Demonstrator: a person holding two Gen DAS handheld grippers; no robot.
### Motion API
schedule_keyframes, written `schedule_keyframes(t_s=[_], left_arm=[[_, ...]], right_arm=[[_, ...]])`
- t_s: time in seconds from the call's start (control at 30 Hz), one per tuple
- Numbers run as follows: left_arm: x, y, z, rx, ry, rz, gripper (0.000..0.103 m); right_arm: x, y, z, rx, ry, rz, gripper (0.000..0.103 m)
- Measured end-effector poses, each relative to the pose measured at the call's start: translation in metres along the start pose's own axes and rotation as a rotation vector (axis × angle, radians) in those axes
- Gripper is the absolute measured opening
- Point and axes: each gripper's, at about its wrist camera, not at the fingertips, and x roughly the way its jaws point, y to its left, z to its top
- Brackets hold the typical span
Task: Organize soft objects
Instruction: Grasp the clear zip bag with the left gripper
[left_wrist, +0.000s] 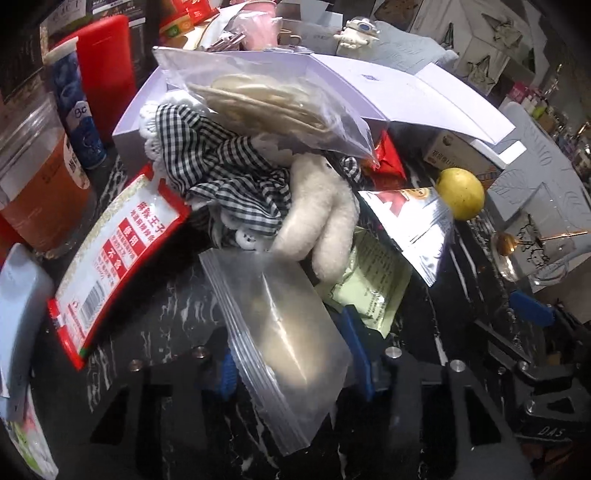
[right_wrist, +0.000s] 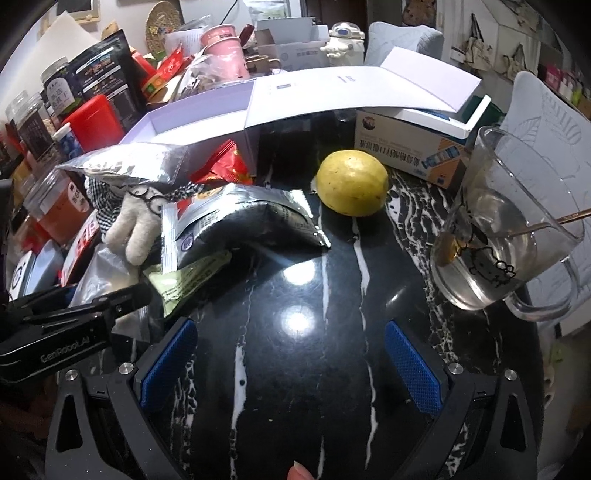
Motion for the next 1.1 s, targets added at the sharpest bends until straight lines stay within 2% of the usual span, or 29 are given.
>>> schedule_keyframes(t_s=[0.1, 0.23, 0.47, 0.6, 0.73, 0.8, 0.93, 1.03, 1.1], left_arm=[[-0.007, 0.005, -0.004, -0.005, -0.008, -0.039, 0.046], [-0.031, 0.012, -0.014, 0.007, -0.063, -0.015, 0.046], [-0.06, 0.04, -0.02, -0.056, -0.139, 0.022, 0.046], [-0.07, 0.054, -0.023, -0.097, -0.186, 0.045, 0.046], [-0.075, 0.065, -0.025, -0.132, -0.214, 0.047, 0.046], [-0.075, 0.064, -0.027, -0.116, -0.223, 0.059, 0.046], [-0.072, 0.064, -0.027, -0.114, -0.211, 0.018, 0.046], [-0.075, 0.066, -0.027, -0.118, -0.23, 0.018, 0.046], [-0.076, 0.066, -0.028, -0.116, -0.231, 0.012, 0.046]], right_arm=[[0.0, 0.002, -0.001, 0.006, 0.002, 0.03, 0.103], [0.004, 0.016, -0.003, -0.029, -0.013, 0.051, 0.103], [0.019, 0.047, -0.003, -0.043, -0.007, 0.138, 0.103], [0.03, 0.066, 0.004, -0.103, -0.016, 0.123, 0.102], [0.038, 0.078, 0.013, -0.139, -0.025, 0.083, 0.097], [0.043, 0.08, 0.016, -0.137, -0.015, 0.087, 0.095], [0.059, 0.088, 0.017, -0.153, 0.04, 0.061, 0.083], [0.059, 0.093, 0.012, -0.193, 0.027, 0.014, 0.068], [0.057, 0.092, 0.009, -0.194, 0.016, 0.008, 0.061]])
